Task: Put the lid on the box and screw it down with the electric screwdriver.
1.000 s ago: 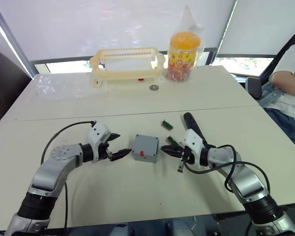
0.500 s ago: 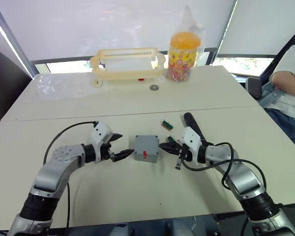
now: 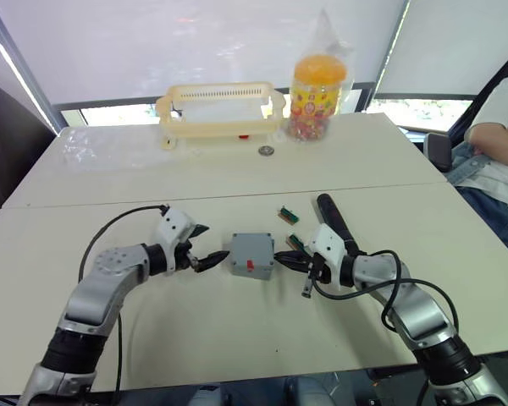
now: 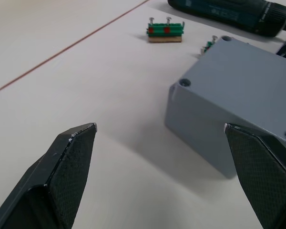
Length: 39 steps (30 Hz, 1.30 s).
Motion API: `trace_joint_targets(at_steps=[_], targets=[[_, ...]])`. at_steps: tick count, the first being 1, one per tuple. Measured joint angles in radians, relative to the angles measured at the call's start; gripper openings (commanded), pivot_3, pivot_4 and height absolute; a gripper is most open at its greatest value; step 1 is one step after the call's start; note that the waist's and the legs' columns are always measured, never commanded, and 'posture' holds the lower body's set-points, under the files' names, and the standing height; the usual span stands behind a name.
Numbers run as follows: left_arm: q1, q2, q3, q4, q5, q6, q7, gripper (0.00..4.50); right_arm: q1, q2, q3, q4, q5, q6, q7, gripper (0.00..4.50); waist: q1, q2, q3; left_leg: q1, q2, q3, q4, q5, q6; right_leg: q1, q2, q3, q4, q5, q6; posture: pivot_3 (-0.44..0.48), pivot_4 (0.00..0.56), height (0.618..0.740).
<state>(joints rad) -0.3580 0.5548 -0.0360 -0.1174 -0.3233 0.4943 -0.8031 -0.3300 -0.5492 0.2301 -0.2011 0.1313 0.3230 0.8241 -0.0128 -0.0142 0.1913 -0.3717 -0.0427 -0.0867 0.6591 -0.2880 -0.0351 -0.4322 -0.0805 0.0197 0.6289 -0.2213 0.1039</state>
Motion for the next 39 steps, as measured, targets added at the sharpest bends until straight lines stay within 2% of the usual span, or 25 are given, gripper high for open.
trace_joint_targets(at_steps=[11, 23, 39], targets=[[-0.042, -0.049, -0.023, 0.057, 0.051, -0.045, 0.026, 4.42, 0.035, -0.01, -0.004, -0.072, 0.001, 0.045, -0.005, 0.08, 0.0, 0.0, 0.0, 0.0, 0.0, 0.0, 0.0, 0.0, 0.0, 0.0, 0.0, 0.0, 0.0, 0.0, 0.0, 0.0, 0.15, 0.74], [0.012, -0.017, -0.009, -0.025, 0.015, 0.026, 0.004, 4.42, 0.021, -0.008, -0.005, -0.034, -0.01, 0.016, -0.015, 0.08, 0.0, 0.0, 0.0, 0.0, 0.0, 0.0, 0.0, 0.0, 0.0, 0.0, 0.0, 0.0, 0.0, 0.0, 0.0, 0.0, 0.15, 0.74], [0.008, -0.014, -0.007, -0.013, 0.017, 0.014, 0.025, 4.42, 0.006, 0.006, -0.002, -0.026, -0.011, 0.011, -0.013, 0.08, 0.0, 0.0, 0.0, 0.0, 0.0, 0.0, 0.0, 0.0, 0.0, 0.0, 0.0, 0.0, 0.0, 0.0, 0.0, 0.0, 0.15, 0.74]])
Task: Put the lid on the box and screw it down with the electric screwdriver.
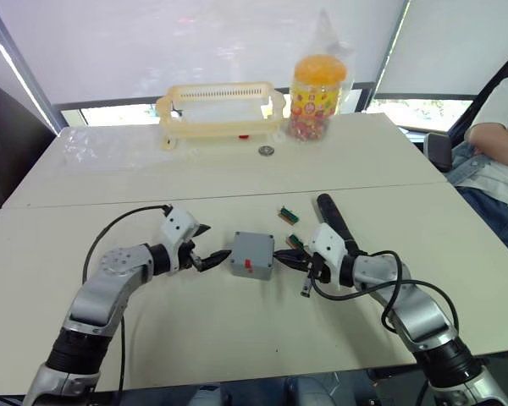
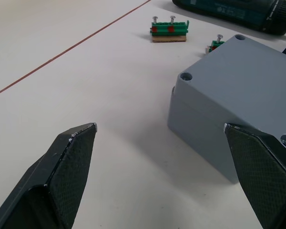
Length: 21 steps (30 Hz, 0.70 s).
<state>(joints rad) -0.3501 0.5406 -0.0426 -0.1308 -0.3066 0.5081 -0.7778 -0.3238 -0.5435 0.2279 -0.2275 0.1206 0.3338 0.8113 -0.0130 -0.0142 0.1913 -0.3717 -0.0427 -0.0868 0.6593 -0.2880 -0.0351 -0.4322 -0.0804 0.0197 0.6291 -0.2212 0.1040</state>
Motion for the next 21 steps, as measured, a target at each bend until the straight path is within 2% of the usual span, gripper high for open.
trace_joint_targets(at_steps=[21], targets=[[-0.003, -0.011, -0.003, 0.011, 0.011, -0.013, -0.008, 4.42, 0.002, 0.003, 0.001, 0.019, -0.02, -0.016, 0.006, 0.08, 0.0, 0.0, 0.0, 0.0, 0.0, 0.0, 0.0, 0.0, 0.0, 0.0, 0.0, 0.0, 0.0, 0.0, 0.0, 0.0, 0.15, 0.74]])
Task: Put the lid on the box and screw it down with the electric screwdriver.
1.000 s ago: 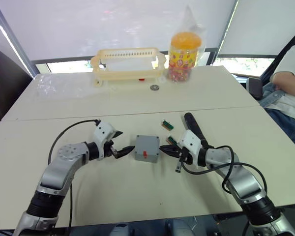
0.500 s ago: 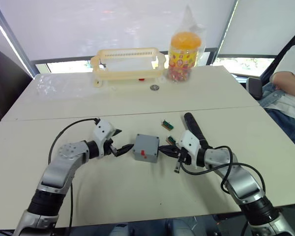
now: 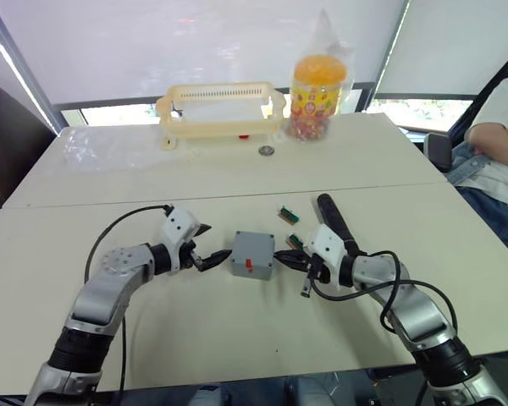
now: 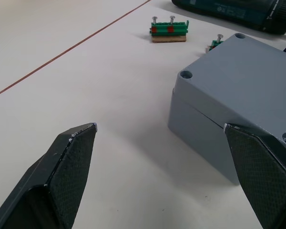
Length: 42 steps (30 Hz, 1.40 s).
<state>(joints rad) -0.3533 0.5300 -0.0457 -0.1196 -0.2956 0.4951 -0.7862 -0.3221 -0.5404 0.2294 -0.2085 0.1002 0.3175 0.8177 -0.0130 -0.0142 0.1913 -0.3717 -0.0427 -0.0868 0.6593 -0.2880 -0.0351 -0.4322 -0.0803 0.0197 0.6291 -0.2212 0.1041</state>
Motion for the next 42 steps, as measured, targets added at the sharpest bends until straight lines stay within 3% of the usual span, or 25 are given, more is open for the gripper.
trace_joint_targets(at_steps=[33, 42], targets=[[-0.004, 0.009, 0.041, -0.001, -0.023, 0.003, 0.021, 4.42, -0.002, -0.016, 0.003, 0.018, -0.048, -0.048, 0.0, 0.08, 0.0, 0.0, 0.0, 0.0, 0.0, 0.0, 0.0, 0.0, 0.0, 0.0, 0.0, 0.0, 0.0, 0.0, 0.0, 0.0, 0.15, 0.74], [0.132, 0.169, 0.067, -0.23, -0.154, 0.137, -0.094, 4.42, 0.075, -0.102, -0.09, -0.171, 0.04, 0.057, 0.029, 0.08, 0.001, 0.0, 0.0, 0.0, 0.001, 0.0, 0.0, -0.001, 0.001, 0.0, 0.0, 0.0, 0.0, 0.0, 0.0, 0.0, 0.15, 0.74]])
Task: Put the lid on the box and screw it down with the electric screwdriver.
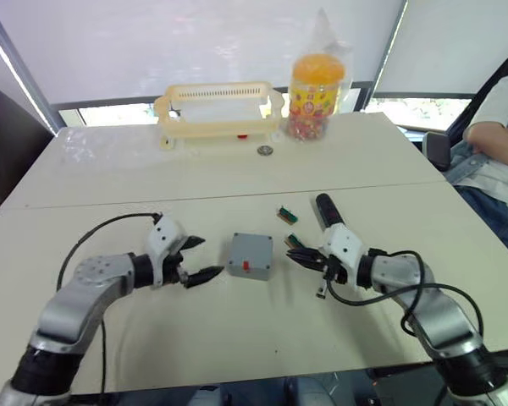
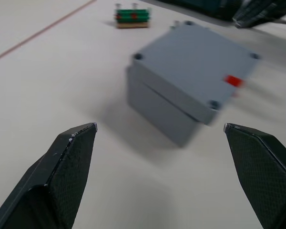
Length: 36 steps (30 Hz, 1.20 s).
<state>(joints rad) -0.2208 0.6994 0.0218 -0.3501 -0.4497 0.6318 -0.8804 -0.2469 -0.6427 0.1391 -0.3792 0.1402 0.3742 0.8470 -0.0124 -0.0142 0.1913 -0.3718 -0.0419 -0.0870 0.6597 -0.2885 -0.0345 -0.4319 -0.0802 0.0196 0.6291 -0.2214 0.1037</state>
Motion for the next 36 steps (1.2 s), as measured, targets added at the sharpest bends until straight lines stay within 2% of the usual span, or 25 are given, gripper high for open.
trace_joint_targets(at_steps=[11, 19, 28, 36], targets=[[-0.027, 0.002, -0.016, 0.023, 0.006, -0.007, 0.0, 4.42, 0.013, 0.004, 0.011, -0.036, 0.032, 0.042, -0.006, 0.08, -0.001, 0.0, 0.0, 0.0, 0.0, 0.0, 0.003, 0.0, 0.0, 0.002, 0.0, 0.0, 0.0, 0.0, 0.0, 0.0, 0.15, 0.74], [-0.064, -0.064, -0.126, 0.084, 0.06, -0.067, -0.005, 4.42, 0.007, 0.017, 0.052, -0.018, 0.007, 0.023, -0.022, 0.08, 0.001, 0.0, 0.0, 0.0, 0.0, 0.0, 0.003, 0.0, 0.0, 0.002, 0.0, 0.0, 0.0, 0.0, 0.0, 0.0, 0.15, 0.74], [-0.104, -0.133, -0.129, 0.169, 0.122, -0.137, 0.041, 4.42, 0.003, 0.033, 0.062, -0.008, -0.009, 0.012, -0.037, 0.08, 0.001, 0.0, 0.0, 0.0, 0.0, 0.0, 0.003, 0.0, 0.0, 0.002, 0.0, 0.0, 0.0, 0.0, 0.0, 0.0, 0.15, 0.74], [-0.102, -0.136, -0.126, 0.179, 0.133, -0.139, 0.038, 4.42, 0.002, 0.036, 0.063, -0.007, -0.01, 0.011, -0.039, 0.08, 0.0, 0.0, 0.0, 0.0, 0.0, 0.0, 0.003, 0.0, 0.0, 0.002, 0.0, 0.0, 0.0, 0.0, 0.0, 0.0, 0.15, 0.74]])
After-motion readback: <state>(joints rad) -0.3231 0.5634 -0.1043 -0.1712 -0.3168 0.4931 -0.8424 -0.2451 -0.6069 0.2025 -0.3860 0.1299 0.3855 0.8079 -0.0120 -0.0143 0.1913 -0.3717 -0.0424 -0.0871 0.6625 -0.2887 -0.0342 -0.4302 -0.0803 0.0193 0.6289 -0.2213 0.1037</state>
